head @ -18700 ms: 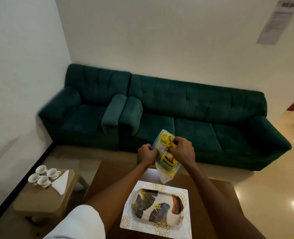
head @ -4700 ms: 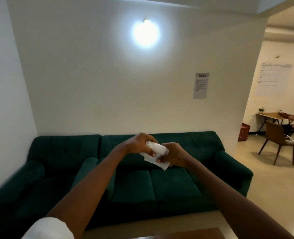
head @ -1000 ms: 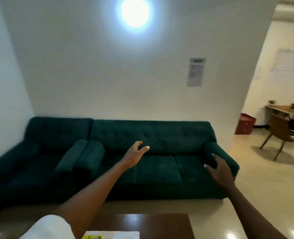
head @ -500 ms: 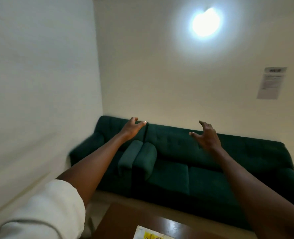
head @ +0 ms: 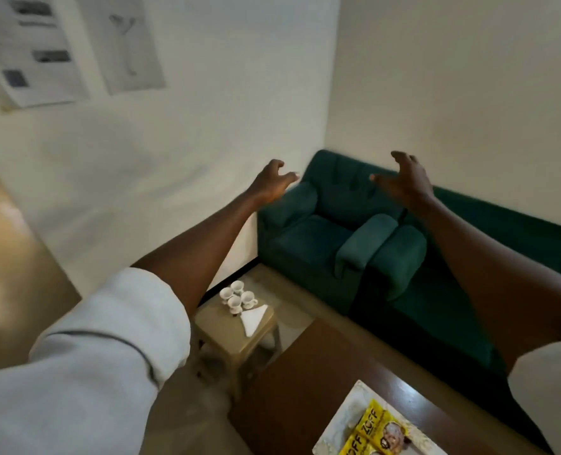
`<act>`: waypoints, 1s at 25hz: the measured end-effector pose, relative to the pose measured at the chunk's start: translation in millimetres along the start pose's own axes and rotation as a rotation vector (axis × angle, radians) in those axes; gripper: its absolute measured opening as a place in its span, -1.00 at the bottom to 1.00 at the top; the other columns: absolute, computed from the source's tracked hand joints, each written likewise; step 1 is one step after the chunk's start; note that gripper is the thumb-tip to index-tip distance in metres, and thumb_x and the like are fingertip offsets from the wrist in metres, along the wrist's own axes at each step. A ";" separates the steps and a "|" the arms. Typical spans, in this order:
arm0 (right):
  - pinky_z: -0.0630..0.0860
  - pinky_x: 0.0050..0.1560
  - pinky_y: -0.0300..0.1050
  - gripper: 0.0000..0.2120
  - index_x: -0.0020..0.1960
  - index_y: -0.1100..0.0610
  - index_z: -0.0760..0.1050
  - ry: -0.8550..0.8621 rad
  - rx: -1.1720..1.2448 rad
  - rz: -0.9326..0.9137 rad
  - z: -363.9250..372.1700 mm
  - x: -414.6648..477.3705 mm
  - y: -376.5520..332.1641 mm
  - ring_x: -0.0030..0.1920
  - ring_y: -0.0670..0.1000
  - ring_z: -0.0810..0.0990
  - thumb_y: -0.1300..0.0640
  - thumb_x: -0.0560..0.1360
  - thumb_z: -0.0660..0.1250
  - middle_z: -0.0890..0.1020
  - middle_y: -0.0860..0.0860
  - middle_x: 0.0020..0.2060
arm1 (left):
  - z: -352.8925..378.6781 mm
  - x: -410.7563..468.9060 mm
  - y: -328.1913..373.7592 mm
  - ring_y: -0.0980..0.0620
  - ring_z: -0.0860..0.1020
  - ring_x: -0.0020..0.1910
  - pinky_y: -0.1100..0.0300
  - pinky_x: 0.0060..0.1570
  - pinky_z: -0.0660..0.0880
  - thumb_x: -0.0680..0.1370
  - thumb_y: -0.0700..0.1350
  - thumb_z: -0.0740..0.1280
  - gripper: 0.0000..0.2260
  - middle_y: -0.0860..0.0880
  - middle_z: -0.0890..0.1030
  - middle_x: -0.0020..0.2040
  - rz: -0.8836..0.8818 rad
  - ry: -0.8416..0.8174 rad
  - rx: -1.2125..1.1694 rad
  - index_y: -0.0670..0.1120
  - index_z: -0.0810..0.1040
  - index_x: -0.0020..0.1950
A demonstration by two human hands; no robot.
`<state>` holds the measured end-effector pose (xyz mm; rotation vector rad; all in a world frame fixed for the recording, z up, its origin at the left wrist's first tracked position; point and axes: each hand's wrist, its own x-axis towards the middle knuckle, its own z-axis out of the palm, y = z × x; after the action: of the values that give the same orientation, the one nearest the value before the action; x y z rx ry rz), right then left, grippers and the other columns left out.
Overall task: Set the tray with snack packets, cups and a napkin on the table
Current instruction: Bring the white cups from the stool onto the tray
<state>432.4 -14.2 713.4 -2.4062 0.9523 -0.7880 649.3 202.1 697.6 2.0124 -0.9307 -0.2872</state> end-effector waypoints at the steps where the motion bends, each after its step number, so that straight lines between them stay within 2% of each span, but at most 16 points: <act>1: 0.47 0.35 0.18 -0.20 0.57 0.09 0.29 -0.023 0.015 -0.016 16.4 15.3 -9.5 0.43 0.23 0.43 -0.18 0.46 0.49 0.42 0.15 0.47 | -14.2 6.4 -14.5 -0.11 0.35 0.49 0.05 0.45 0.32 0.60 0.15 0.33 -0.37 -0.13 0.33 0.55 -0.028 0.030 0.012 -0.15 0.26 0.55; 6: 0.41 0.41 0.13 -0.22 0.58 0.08 0.28 -0.138 0.068 -0.143 114.7 79.6 -74.7 0.46 0.20 0.40 -0.17 0.48 0.47 0.43 0.15 0.48 | -77.1 29.7 -98.3 -0.08 0.36 0.49 0.06 0.43 0.33 0.59 0.16 0.33 -0.39 -0.11 0.35 0.53 -0.189 0.184 -0.008 -0.13 0.28 0.53; 9: 0.40 0.42 0.14 -0.22 0.58 0.09 0.27 -0.255 0.114 -0.176 189.4 100.1 -103.1 0.47 0.18 0.40 -0.16 0.49 0.46 0.42 0.14 0.49 | -94.4 43.9 -153.1 -0.07 0.36 0.48 0.05 0.43 0.33 0.59 0.16 0.33 -0.39 -0.10 0.35 0.52 -0.264 0.192 -0.003 -0.13 0.29 0.52; 14: 0.39 0.43 0.15 -0.23 0.58 0.13 0.26 -0.417 0.102 -0.127 339.4 117.3 -121.8 0.48 0.20 0.39 -0.12 0.51 0.47 0.41 0.17 0.49 | -100.2 96.5 -266.0 -0.09 0.37 0.47 0.08 0.38 0.33 0.60 0.10 0.34 -0.43 -0.12 0.38 0.50 -0.392 0.164 0.018 -0.15 0.31 0.51; 18: 0.34 0.47 0.13 -0.22 0.59 0.15 0.26 -0.513 0.026 -0.023 470.5 121.0 -92.6 0.51 0.19 0.36 -0.11 0.50 0.48 0.39 0.16 0.52 | -60.6 146.6 -372.3 -0.16 0.45 0.37 0.05 0.30 0.41 0.57 -0.01 0.30 -0.52 -0.17 0.43 0.40 -0.544 0.113 0.098 -0.17 0.34 0.43; 21: 0.36 0.48 0.14 -0.22 0.59 0.12 0.26 -0.587 0.002 0.090 544.2 113.1 -57.6 0.50 0.20 0.37 -0.10 0.50 0.48 0.38 0.16 0.52 | -6.7 154.4 -440.4 -0.20 0.49 0.31 0.05 0.22 0.46 0.53 -0.03 0.32 -0.54 -0.20 0.47 0.35 -0.624 -0.061 0.115 -0.20 0.38 0.37; 23: 0.37 0.47 0.13 -0.27 0.59 0.11 0.26 -0.645 -0.048 0.115 588.9 103.2 -26.6 0.49 0.21 0.39 -0.04 0.52 0.47 0.38 0.16 0.52 | 34.4 151.1 -483.1 -0.19 0.51 0.29 0.07 0.15 0.46 0.47 0.00 0.40 -0.49 -0.19 0.50 0.31 -0.649 -0.166 0.149 -0.20 0.40 0.34; 25: 0.36 0.47 0.12 -0.30 0.60 0.07 0.24 -0.711 -0.120 0.077 631.2 90.6 5.7 0.49 0.21 0.39 0.02 0.54 0.45 0.37 0.14 0.53 | 76.3 146.7 -523.4 -0.17 0.52 0.30 0.03 0.18 0.48 0.41 0.10 0.48 -0.37 -0.17 0.50 0.32 -0.677 -0.220 0.177 -0.18 0.39 0.35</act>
<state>890.0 30.7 271.4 -2.4400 0.7911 0.1725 975.9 227.3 257.2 2.4513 -0.3759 -0.8323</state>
